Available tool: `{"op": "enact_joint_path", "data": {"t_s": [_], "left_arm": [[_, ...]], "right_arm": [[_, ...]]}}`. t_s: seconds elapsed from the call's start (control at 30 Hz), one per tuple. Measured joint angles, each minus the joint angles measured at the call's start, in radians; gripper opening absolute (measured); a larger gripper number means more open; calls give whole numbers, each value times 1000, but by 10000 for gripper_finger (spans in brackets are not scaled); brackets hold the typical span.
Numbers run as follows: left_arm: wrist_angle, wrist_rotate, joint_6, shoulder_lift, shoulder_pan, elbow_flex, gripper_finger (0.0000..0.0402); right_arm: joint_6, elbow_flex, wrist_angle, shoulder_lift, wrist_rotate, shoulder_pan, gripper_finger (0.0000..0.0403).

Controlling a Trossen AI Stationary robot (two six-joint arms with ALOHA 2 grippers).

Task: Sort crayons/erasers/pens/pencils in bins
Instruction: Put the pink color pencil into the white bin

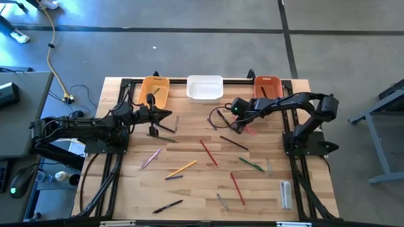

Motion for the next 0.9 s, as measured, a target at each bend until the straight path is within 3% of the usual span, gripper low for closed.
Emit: {"op": "enact_joint_path", "data": {"t_s": [0.13,0.6,0.9], "left_arm": [[0,-1,0,0,0,0,0],[-3,-6,8,0,0,0,0],[-3,-9,8,0,0,0,0]], "right_arm": [[-4,-1,0,0,0,0,6],[-9,89,-179,-93,-13,0,16],[-39,166,-60,-180,31,0,16]]}}
